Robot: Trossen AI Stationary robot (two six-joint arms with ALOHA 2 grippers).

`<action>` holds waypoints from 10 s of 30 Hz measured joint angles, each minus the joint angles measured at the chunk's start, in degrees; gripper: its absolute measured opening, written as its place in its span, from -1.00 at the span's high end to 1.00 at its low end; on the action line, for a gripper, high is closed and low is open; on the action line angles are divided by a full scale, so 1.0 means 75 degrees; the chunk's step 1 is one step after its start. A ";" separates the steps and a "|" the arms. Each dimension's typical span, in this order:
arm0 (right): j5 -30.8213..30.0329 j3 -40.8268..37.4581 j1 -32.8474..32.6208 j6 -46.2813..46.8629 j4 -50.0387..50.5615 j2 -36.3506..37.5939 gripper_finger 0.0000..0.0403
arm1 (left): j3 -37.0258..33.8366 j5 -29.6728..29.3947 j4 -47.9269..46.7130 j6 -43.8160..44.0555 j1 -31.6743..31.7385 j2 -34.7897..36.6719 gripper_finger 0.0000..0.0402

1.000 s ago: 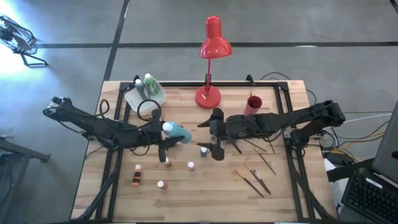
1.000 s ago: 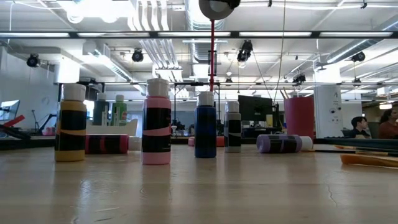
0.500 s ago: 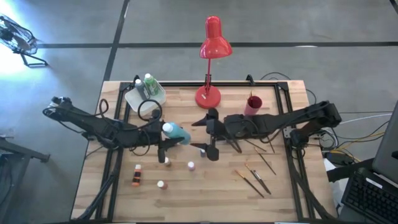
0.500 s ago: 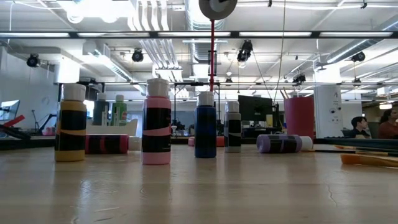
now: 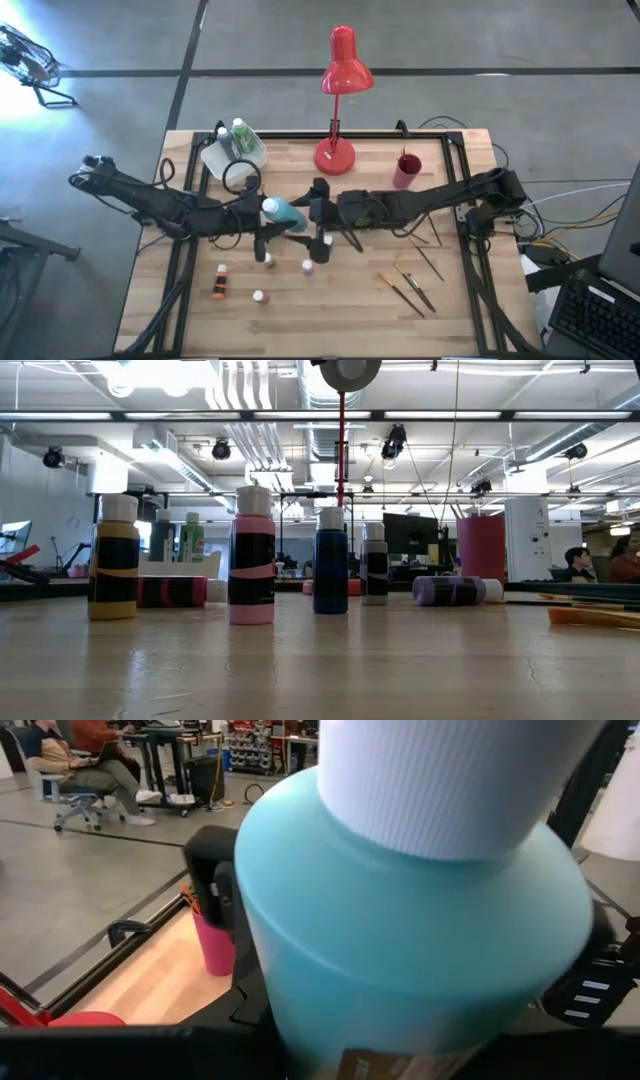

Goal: Pick & Place Paint Supplies
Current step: Put the light blue paint bottle into the white bin, then put the orange paint bottle into the white bin

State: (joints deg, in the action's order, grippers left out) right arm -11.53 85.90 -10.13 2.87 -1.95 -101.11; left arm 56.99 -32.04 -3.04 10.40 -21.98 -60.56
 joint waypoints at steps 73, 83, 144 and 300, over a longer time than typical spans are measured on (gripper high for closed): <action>-0.0868 0.0185 -0.0478 -0.0266 0.2237 0.0363 0.22 | 0.1262 0.1088 -0.1257 -0.1106 -0.0020 -0.0010 -0.46; -0.0864 0.0180 -0.0478 -0.0277 0.2259 0.0363 0.22 | 0.1262 0.1085 -0.1202 -0.1119 0.0023 -0.0204 -0.01; -0.3832 -0.1183 -0.0542 0.3517 0.6745 0.2006 -0.40 | -0.0373 -0.2904 -0.6462 0.2790 0.4403 0.1834 0.42; -0.4060 -0.4236 -0.0513 0.3073 0.4184 0.6510 0.08 | -0.1259 0.5941 -0.0591 0.1627 0.7058 0.4888 -0.43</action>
State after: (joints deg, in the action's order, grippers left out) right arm -41.98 54.13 -13.98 25.92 29.43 -52.28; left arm 47.55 12.52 -7.47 22.60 30.96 -23.91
